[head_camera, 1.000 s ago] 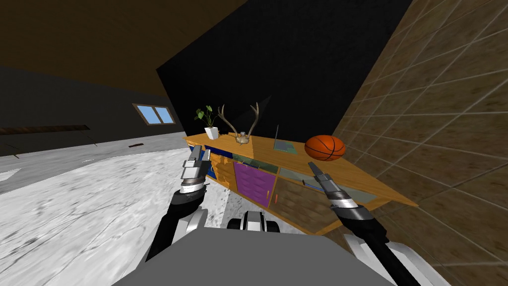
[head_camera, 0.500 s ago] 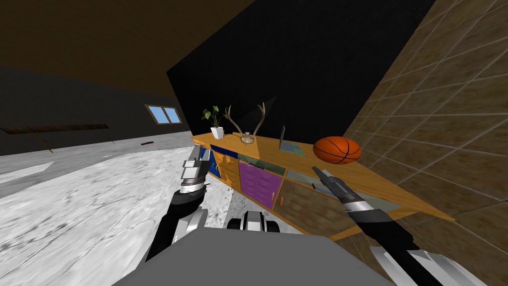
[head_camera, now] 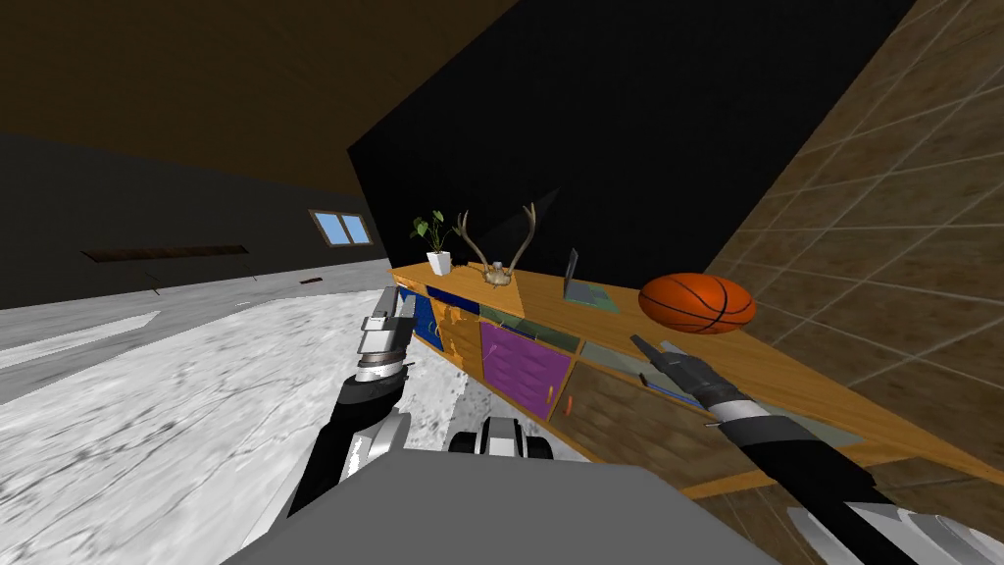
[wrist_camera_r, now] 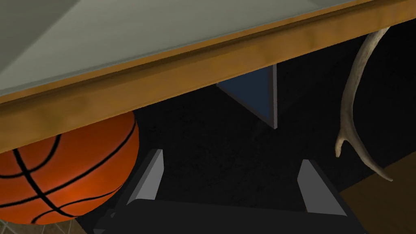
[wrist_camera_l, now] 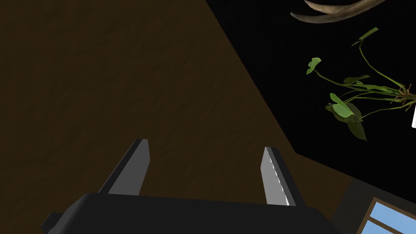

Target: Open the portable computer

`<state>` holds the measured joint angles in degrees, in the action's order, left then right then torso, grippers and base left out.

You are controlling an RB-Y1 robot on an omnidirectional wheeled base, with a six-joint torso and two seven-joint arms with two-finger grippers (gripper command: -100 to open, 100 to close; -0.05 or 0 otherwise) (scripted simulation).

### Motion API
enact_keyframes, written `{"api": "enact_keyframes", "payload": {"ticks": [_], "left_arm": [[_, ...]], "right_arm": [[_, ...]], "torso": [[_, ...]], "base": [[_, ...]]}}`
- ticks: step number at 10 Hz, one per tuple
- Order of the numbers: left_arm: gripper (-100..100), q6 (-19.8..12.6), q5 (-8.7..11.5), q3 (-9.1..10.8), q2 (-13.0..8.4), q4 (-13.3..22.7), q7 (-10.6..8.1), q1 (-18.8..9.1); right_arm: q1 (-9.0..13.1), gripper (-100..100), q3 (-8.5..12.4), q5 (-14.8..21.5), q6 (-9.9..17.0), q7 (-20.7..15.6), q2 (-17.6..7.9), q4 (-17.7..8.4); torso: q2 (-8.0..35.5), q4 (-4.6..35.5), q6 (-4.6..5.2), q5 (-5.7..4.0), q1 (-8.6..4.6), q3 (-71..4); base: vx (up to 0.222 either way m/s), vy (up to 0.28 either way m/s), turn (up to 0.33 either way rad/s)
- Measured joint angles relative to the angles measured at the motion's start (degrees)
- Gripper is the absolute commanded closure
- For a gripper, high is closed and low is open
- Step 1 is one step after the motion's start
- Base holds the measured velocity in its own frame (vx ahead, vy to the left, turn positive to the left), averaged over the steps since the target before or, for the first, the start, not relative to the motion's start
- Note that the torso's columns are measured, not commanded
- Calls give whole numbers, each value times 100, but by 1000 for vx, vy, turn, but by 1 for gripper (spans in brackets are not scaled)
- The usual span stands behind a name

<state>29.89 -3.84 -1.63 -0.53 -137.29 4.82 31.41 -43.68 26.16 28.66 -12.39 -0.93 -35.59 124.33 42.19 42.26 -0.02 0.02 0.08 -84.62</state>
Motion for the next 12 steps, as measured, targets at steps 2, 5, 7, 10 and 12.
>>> {"api": "enact_keyframes", "payload": {"ticks": [2,5,7,10,12], "left_arm": [[0,0,0,0,0,0,0,0],[0,0,0,0,0,0,0,0],[0,0,0,-1,1,0,0,0],[0,0,0,0,0,0,0,0],[0,0,0,0,0,-1,0,1]], "right_arm": [[-219,-100,341,209,213,29,-370,-285],[-450,-100,551,433,723,34,-842,-430],[-698,-100,791,621,1019,-24,-1152,-685],[-888,-100,979,787,1381,-87,-1500,-1003],[-1212,-100,1245,912,1693,-150,-1729,-1205]], "torso": [[8,2,3,2,7,5],[-1,0,0,-3,-5,0],[0,0,1,4,7,-1],[16,5,1,-2,-3,10],[-10,-3,3,1,1,-7]], "base": [[47,123,87],[72,126,155],[85,143,124],[74,137,177],[123,129,111]]}}
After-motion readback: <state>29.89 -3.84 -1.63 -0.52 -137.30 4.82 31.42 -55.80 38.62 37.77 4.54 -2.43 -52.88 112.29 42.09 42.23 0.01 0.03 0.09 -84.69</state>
